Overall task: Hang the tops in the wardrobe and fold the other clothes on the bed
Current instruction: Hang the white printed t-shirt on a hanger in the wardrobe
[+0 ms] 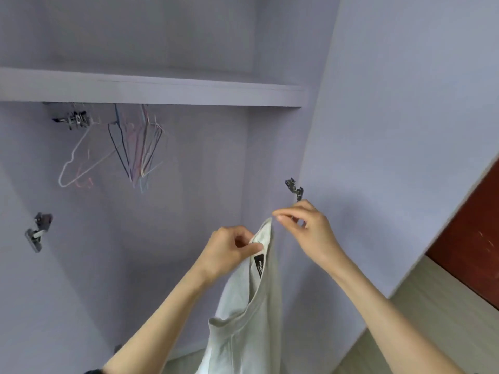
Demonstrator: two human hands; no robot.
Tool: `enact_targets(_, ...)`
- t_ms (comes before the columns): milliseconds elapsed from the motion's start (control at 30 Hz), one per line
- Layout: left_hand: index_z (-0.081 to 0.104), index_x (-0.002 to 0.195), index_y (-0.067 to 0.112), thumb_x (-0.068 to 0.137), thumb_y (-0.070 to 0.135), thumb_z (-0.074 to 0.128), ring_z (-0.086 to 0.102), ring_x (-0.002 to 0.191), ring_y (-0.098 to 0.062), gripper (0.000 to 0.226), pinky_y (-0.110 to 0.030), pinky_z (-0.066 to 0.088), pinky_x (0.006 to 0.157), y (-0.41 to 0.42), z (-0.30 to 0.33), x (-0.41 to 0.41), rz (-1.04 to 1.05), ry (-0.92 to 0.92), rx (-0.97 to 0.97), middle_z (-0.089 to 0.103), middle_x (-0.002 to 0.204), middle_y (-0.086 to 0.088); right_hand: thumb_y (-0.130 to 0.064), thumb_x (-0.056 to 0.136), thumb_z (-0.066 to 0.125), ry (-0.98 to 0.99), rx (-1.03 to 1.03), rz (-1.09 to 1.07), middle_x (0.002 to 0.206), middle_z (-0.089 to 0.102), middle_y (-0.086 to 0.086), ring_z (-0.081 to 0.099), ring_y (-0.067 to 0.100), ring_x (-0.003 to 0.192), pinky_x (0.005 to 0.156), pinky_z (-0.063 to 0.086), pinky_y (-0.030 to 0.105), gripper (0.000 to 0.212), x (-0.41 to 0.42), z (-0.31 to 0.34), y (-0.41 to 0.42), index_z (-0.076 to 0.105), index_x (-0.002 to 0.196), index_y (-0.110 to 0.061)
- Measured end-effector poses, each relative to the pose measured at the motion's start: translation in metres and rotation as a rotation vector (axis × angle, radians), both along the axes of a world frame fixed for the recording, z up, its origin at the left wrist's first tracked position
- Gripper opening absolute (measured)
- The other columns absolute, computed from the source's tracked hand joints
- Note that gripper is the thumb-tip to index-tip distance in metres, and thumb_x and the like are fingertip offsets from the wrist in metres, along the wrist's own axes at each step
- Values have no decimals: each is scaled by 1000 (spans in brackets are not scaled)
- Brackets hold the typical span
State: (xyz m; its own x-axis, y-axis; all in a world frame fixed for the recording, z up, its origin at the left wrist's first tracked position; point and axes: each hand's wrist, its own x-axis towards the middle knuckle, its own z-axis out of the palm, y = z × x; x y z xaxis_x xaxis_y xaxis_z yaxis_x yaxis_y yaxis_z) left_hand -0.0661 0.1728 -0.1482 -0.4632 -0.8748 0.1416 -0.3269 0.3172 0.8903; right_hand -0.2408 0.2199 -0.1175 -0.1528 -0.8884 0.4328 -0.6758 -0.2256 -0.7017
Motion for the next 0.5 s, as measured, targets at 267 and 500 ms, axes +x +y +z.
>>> enact_targets(267, 65, 65, 22, 78, 23, 75, 62, 57, -5, 17, -18, 52, 62, -74, 9, 39, 267, 42, -33, 67, 63, 7, -32, 81, 69, -85, 282, 157, 71, 64, -9, 54, 3, 64, 62, 40, 15, 15, 54, -52, -66, 64, 80, -18)
enact_targets(500, 61, 65, 19, 79, 24, 74, 63, 84, -13, 20, -20, 45, 75, -125, 10, 74, 386, -78, -124, 66, 87, 10, -18, 92, 56, 49, 153, 204, 62, 54, -4, 42, 12, 59, 60, 35, 24, 15, 60, -43, -150, 63, 79, -14)
